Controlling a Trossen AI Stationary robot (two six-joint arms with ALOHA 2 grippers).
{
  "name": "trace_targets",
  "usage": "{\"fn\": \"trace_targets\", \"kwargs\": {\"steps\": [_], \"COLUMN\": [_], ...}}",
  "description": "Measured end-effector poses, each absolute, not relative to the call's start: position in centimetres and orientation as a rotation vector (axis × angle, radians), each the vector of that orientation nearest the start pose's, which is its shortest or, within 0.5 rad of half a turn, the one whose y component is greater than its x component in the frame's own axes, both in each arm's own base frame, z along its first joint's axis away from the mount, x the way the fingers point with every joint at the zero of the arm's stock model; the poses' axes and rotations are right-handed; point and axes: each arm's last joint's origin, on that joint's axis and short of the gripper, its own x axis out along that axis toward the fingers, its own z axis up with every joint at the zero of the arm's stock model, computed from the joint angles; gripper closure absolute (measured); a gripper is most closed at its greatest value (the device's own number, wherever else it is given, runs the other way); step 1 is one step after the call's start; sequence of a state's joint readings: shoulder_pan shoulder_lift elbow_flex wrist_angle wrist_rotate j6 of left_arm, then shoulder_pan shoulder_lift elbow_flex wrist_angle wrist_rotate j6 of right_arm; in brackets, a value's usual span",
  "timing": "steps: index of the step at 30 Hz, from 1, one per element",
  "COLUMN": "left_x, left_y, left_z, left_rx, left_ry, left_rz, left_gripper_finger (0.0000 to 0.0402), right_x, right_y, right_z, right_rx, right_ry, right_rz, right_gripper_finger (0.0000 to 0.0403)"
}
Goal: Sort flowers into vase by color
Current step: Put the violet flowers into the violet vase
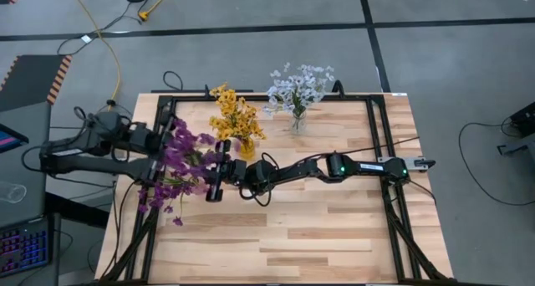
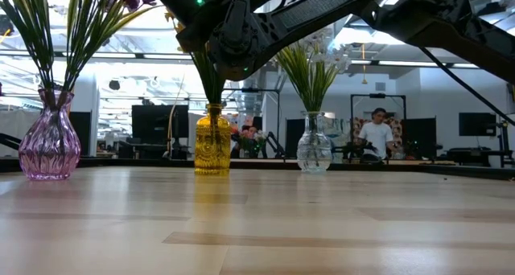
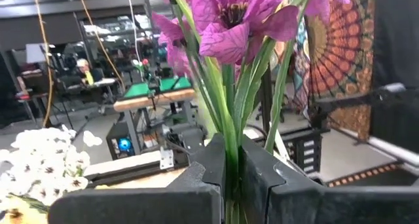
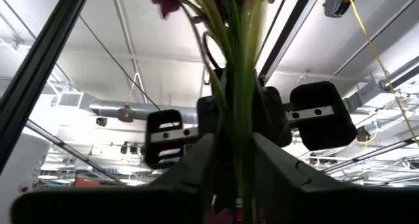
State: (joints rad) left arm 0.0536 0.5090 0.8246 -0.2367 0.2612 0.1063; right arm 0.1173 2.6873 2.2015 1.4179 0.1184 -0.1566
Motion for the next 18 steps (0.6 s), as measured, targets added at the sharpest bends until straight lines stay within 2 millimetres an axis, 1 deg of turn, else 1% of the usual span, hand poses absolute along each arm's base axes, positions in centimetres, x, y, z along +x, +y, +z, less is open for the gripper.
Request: {"fn": "trace_targets", "kwargs": {"steps": [5, 8, 13, 18], "left_x": [8.7, 8.1, 7.7, 7.5], "left_y": [-0.3, -0.3, -0.3, -0.4], "left_z": [37.7, 37.8, 38.2, 38.9], "left_rx": [0.104, 0.107, 0.118, 0.132], "left_ry": [-0.137, -0.16, -0.211, -0.282], "left_rz": [-0.197, -0.197, -0.2, -0.217], "left_gripper_finger": [0.0392, 0.0393, 0.0393, 0.0393], "right_x": [55.6, 55.6, 55.6, 56.0], "right_y": [6.4, 6.7, 6.8, 6.8], "right_z": [23.5, 23.5, 23.5, 23.1], "right_rx": [-0.034, -0.032, -0.032, -0.038], "right_ry": [-0.921, -0.922, -0.912, -0.855], "right_rz": [-0.067, -0.065, -0.063, -0.065], "right_gripper_finger": [0.0242, 0.0228, 0.0221, 0.0222]}}
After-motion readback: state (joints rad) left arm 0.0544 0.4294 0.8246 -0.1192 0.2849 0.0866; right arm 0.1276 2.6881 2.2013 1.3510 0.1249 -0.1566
